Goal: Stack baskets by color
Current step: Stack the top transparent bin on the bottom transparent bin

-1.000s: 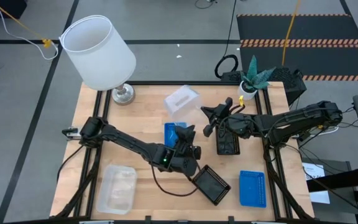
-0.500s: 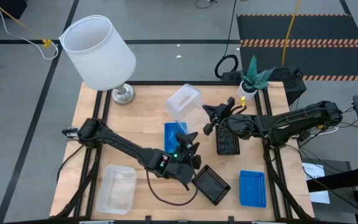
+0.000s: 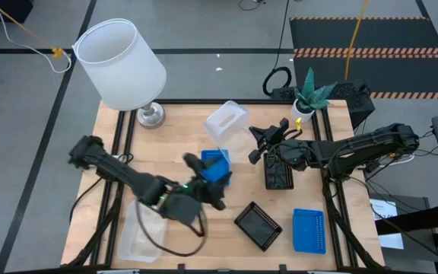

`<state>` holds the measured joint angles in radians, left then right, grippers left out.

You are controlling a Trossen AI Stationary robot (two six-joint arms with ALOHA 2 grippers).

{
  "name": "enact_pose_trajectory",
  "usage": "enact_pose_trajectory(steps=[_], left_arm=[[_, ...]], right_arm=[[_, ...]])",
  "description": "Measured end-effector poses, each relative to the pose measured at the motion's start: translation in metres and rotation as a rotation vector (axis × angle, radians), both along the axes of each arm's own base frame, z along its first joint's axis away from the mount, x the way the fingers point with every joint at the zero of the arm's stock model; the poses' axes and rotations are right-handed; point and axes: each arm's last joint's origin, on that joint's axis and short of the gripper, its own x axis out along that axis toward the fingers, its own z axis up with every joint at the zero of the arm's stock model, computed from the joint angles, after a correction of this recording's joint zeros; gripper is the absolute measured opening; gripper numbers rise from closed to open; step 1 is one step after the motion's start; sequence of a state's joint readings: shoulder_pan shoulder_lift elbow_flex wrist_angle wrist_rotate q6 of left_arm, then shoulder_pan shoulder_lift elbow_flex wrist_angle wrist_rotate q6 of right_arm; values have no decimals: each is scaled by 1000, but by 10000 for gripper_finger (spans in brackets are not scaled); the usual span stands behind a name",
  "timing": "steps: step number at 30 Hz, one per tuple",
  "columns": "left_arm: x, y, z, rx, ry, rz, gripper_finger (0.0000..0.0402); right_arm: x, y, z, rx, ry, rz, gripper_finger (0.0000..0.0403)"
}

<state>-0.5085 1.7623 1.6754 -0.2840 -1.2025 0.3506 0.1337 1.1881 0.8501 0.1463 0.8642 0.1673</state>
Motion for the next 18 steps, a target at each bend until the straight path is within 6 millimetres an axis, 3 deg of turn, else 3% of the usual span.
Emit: enact_pose_trajectory(steps=[5,9,15,18], left_arm=[[-20,10,41,102,-35,70,282],[-14,33,57,192,9,200,282],[2,71,52,240,91,272,282],[9,79,42,216,104,223,282]], right_arm=[[0,0,0,1,-2,0,0],[0,0,0,1,-2,-4,0],[0,-1,0,-1,0,-10,0],[0,-1,0,-9,4,-20,0]])
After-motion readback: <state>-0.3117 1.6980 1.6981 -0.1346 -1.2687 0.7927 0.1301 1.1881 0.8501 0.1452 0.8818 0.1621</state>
